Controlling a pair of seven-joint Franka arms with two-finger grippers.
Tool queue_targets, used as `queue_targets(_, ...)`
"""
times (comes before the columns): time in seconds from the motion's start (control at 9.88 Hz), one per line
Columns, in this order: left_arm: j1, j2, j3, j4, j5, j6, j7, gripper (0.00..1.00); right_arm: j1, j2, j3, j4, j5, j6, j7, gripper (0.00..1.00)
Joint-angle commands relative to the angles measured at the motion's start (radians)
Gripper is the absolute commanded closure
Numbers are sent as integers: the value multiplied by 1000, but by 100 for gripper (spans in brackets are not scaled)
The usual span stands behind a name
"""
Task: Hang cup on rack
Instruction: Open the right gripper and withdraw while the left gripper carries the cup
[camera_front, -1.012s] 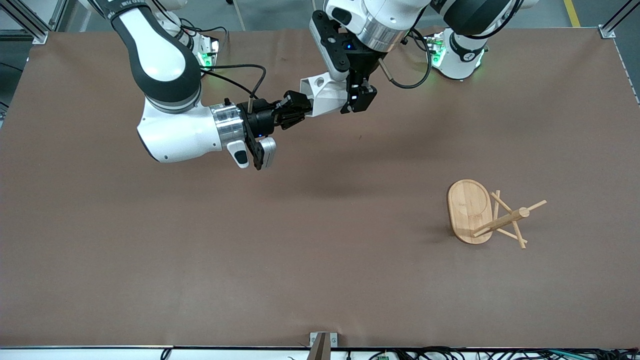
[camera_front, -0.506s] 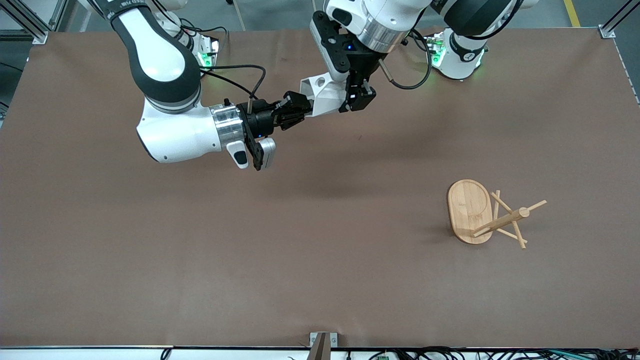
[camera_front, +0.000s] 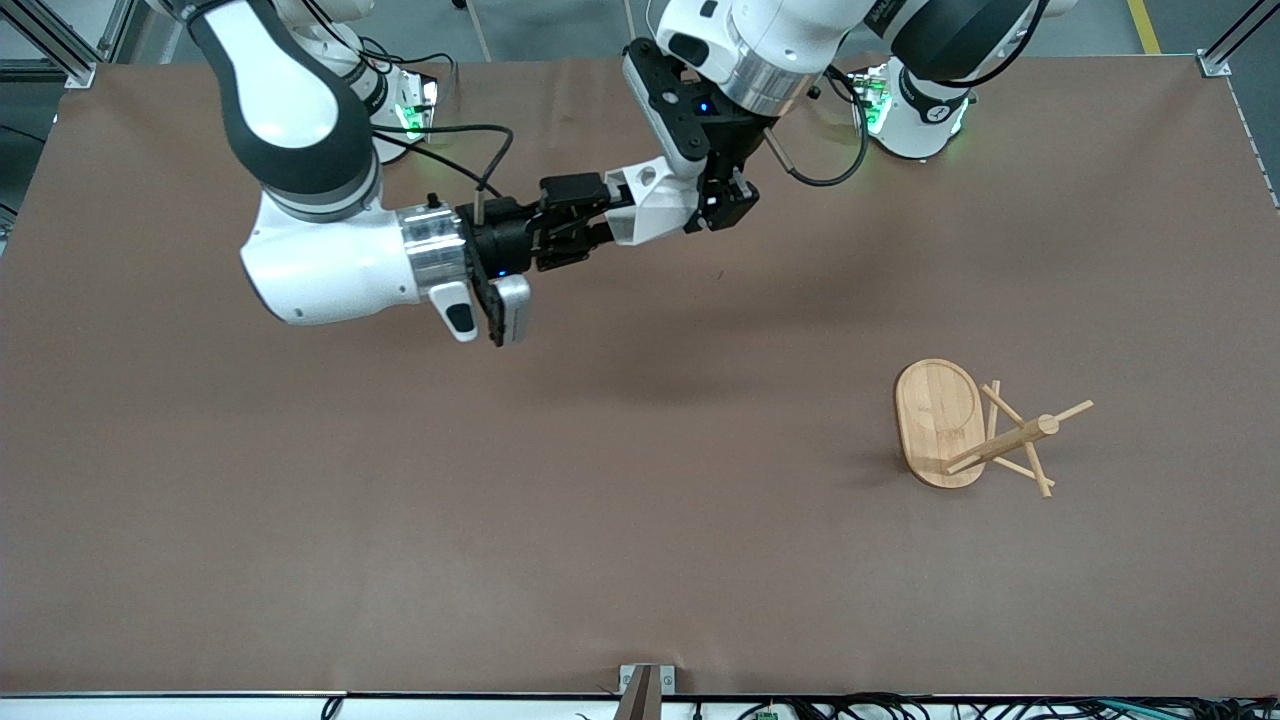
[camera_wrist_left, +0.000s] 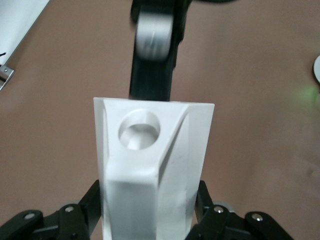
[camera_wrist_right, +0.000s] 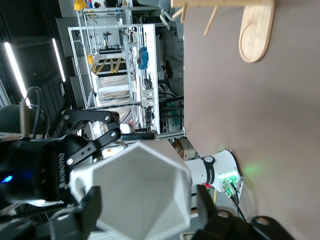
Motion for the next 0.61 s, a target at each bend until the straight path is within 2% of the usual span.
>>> queue_targets(0.0,33,9,-5,-18,39,-43,-39,99,-18,-50,-60,-6,-48,-16,16,0)
queue_targets(0.2,44,4,-6,-19,100,-53,-178,99,-18,-102,-124,-16,-161,-18,18,0)
queue_targets(0.51,63,12,-6,-18,184,-51,-419,99,-18,-200,-264,-17,-473,-126,21,0)
